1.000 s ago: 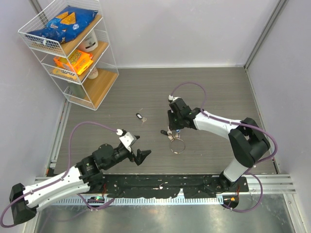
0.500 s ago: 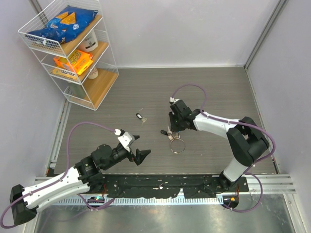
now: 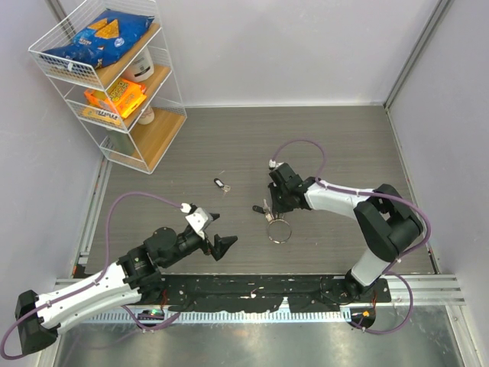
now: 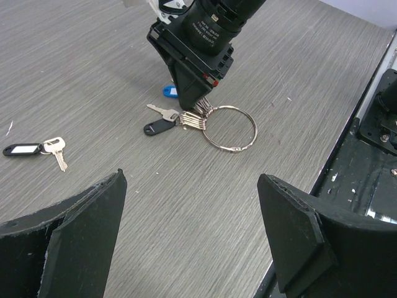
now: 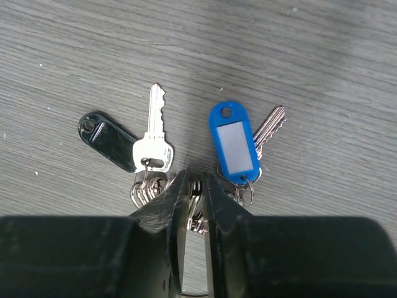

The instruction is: Put the keys on the keyring

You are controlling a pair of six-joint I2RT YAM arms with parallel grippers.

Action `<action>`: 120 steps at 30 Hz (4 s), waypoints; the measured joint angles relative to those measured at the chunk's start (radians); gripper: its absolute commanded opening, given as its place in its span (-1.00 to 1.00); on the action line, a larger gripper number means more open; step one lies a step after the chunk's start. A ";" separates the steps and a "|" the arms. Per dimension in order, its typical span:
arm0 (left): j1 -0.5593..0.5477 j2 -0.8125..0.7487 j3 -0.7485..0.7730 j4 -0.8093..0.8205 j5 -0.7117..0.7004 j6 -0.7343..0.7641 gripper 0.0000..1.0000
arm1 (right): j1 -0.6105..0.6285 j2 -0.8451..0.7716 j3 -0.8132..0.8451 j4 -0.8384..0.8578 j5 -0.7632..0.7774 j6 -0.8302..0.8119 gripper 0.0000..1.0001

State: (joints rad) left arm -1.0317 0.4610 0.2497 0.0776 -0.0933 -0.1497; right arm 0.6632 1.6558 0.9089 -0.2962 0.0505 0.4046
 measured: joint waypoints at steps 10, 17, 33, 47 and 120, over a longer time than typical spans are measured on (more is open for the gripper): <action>0.000 0.002 0.000 0.000 -0.002 0.000 0.86 | -0.002 -0.037 -0.047 0.036 0.005 0.016 -0.89; 0.000 0.008 0.000 0.000 -0.003 0.000 0.86 | -0.002 -0.137 -0.075 0.019 -0.001 0.015 -0.88; 0.000 0.032 0.000 0.000 -0.003 0.000 0.86 | 0.063 -0.234 -0.111 0.020 -0.011 -0.037 -0.09; 0.000 0.021 0.000 0.000 -0.002 -0.001 0.85 | 0.051 -0.185 -0.127 0.041 0.060 0.017 -0.84; 0.000 0.039 0.000 0.000 0.010 -0.004 0.83 | 0.154 -0.161 -0.115 0.018 0.021 -0.018 -0.58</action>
State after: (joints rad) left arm -1.0317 0.4995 0.2497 0.0776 -0.0834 -0.1539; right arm 0.8177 1.4944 0.7937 -0.2787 0.0715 0.3866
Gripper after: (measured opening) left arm 0.916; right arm 0.189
